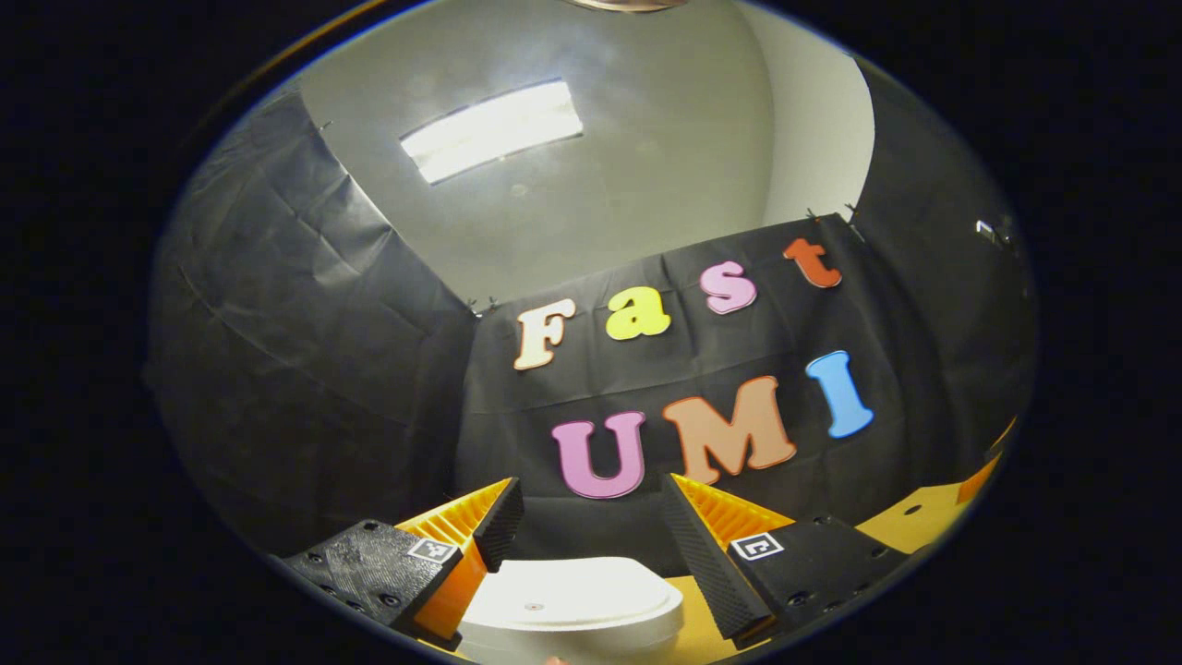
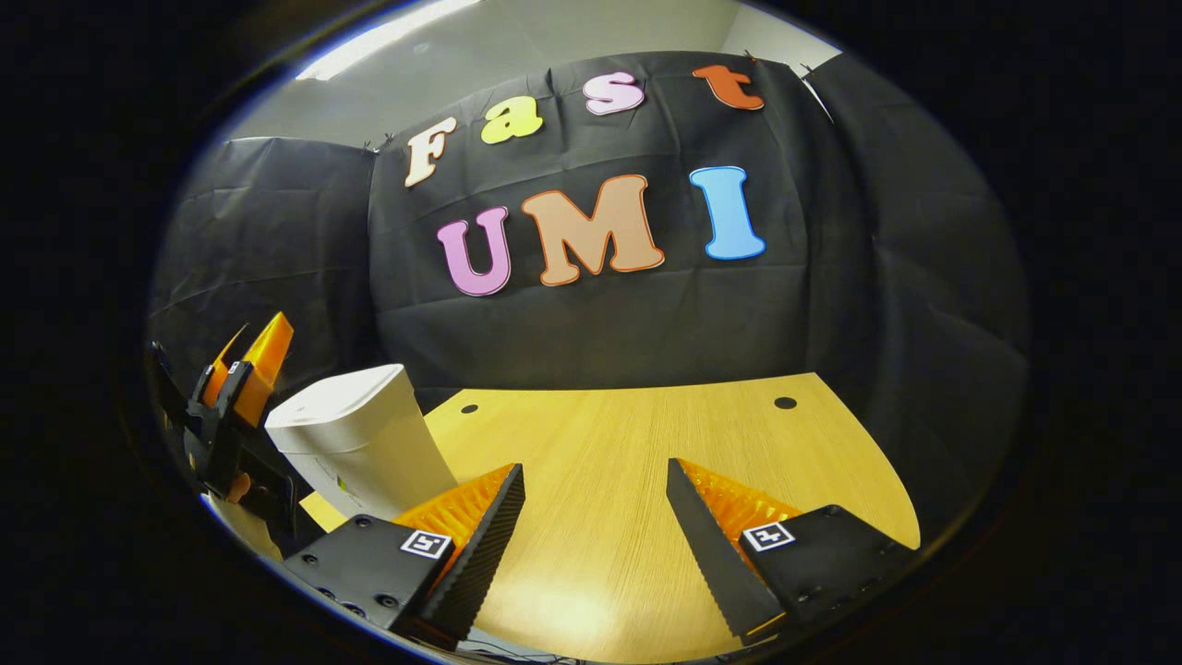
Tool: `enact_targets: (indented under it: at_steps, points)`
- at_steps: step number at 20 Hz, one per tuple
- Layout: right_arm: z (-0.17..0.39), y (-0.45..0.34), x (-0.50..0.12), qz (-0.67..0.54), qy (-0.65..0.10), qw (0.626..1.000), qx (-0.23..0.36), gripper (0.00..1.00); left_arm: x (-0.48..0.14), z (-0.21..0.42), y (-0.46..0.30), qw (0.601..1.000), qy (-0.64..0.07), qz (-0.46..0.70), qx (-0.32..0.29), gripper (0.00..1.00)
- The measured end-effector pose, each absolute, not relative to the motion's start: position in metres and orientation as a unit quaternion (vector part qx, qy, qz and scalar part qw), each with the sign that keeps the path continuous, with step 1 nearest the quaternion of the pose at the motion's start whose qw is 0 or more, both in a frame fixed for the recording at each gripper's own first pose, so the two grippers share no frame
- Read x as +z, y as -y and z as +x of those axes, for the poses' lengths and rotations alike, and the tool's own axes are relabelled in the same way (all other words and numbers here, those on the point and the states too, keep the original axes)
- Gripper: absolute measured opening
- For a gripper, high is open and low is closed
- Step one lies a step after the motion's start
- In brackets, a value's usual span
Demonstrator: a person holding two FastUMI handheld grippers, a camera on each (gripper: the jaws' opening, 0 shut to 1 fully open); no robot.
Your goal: Press the lid of the desktop garbage bin to open it, pick up the crumpled paper on the desktop and throw it into the bin, then pick up the pop can on the desktop and drop it into the bin, and finally close the garbage bin lid.
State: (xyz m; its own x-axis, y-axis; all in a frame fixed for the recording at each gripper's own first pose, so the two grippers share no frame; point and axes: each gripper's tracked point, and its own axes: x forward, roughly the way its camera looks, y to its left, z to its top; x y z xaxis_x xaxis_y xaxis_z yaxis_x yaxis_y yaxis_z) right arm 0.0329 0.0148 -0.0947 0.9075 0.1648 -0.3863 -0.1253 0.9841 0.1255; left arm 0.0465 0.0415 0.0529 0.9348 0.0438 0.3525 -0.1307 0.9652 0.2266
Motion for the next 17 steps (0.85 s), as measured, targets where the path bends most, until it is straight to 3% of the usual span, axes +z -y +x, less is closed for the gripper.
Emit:
enact_targets:
  at_steps: [2,4,5,8,17]
  points:
    - [0.033,-0.014,-0.089,0.048,-0.191,0.978,0.071,0.98,0.042,0.048,-0.014,0.983,0.151,0.105,0.006,0.94]
    - [0.032,-0.011,-0.081,0.049,-0.176,0.981,0.067,0.98,0.031,0.045,0.008,0.987,0.129,0.091,-0.027,0.9]
    - [0.032,-0.01,-0.076,0.05,-0.166,0.983,0.064,0.98,0.028,0.044,0.016,0.988,0.121,0.087,-0.039,0.94]
    - [0.03,-0.004,-0.061,0.051,-0.136,0.988,0.054,0.98,0.014,0.042,0.034,0.99,0.098,0.076,-0.067,0.9]
    - [0.031,0.006,-0.039,0.039,-0.089,0.995,0.037,0.98,-0.003,0.043,0.046,0.993,0.062,0.064,-0.082,0.9]
